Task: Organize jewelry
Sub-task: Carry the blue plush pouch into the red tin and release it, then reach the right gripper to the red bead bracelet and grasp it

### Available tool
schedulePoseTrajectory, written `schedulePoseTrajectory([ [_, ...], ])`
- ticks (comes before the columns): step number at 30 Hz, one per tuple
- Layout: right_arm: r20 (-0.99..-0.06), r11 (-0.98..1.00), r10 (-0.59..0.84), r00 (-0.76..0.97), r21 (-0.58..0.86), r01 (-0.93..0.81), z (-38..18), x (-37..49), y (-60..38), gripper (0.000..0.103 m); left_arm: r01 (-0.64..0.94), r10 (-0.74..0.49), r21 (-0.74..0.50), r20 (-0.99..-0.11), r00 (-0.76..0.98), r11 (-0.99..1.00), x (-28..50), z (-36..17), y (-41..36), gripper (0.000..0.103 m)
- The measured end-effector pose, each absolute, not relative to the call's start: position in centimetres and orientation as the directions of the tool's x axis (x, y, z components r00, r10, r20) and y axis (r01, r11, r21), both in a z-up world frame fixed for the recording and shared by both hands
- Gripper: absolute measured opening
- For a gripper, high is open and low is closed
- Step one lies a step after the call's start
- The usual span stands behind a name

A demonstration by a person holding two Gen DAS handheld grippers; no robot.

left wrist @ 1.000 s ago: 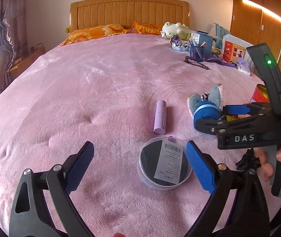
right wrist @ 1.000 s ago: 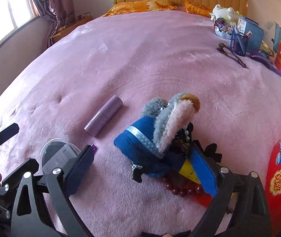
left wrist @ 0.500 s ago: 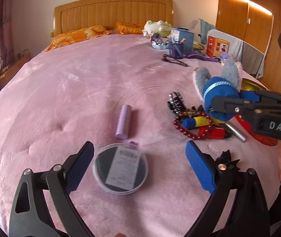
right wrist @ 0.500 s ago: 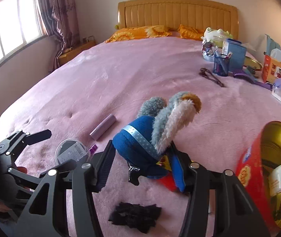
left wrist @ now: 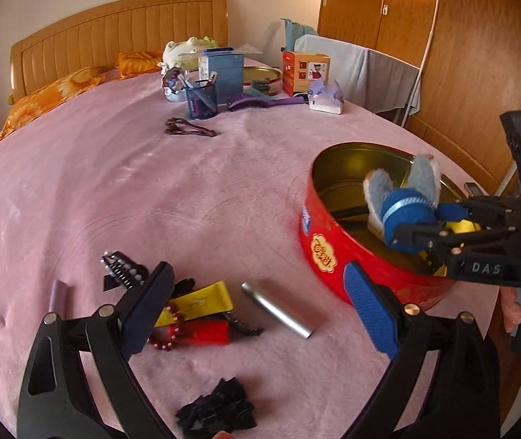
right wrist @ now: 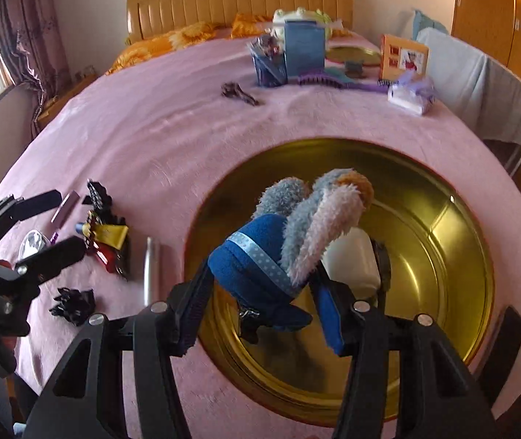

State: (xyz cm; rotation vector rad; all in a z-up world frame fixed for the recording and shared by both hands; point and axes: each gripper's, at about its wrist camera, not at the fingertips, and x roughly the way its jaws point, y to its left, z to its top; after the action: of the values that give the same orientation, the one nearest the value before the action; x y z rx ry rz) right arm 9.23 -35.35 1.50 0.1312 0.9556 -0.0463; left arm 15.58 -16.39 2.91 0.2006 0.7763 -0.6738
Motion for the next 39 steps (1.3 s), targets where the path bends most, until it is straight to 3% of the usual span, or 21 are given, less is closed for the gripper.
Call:
schedulePoseTrajectory([
  [5, -0.881, 0.991, 0.028, 0.472, 0.087, 0.103, -0.6, 9.9, -37.0, 0.059, 0.622, -0.478, -0.089, -0.727, 0.493, 0.778, 15.3, 2.0, -17.5, 0.092],
  [7, -0.876, 0.990, 0.010, 0.482, 0.075, 0.116, -0.4, 9.7, -36.9, 0.070, 0.612, -0.455, -0.072, -0.738, 0.499, 0.788, 15.2, 1.6, -16.8, 0.092],
  [9, -0.855, 0.989, -0.008, 0.518, 0.069, 0.128, 0.3, 9.4, -36.7, 0.087, 0.591, -0.426, -0.052, -0.743, 0.516, 0.805, 15.2, 1.4, -15.6, 0.092],
  [10, -0.844, 0.989, -0.010, 0.537, 0.071, 0.130, 0.6, 9.2, -36.6, 0.088, 0.579, -0.412, -0.041, -0.744, 0.527, 0.814, 15.2, 1.4, -14.9, 0.092],
  [22, -0.749, 0.987, 0.158, 0.643, 0.117, -0.106, 4.9, 10.9, -27.2, 0.092, 0.396, -0.280, -0.015, -0.733, 0.620, 0.918, 15.6, 0.9, -3.1, 0.091],
  [31, -0.779, 0.966, 0.229, 0.584, 0.108, -0.235, 1.9, 14.6, -18.6, 0.092, 0.303, -0.192, 0.019, -0.736, 0.649, 0.953, 16.4, -0.5, 1.9, 0.091],
  [37, -0.791, 0.961, 0.238, 0.564, 0.106, -0.256, -0.1, 16.6, -15.9, 0.091, 0.300, -0.218, -0.021, -0.736, 0.641, 0.954, 16.6, -1.3, 3.0, 0.091],
  [39, -0.795, 0.960, 0.238, 0.558, 0.105, -0.260, -0.6, 17.4, -15.3, 0.085, 0.302, -0.226, -0.030, -0.737, 0.637, 0.953, 16.7, -1.5, 3.3, 0.091],
])
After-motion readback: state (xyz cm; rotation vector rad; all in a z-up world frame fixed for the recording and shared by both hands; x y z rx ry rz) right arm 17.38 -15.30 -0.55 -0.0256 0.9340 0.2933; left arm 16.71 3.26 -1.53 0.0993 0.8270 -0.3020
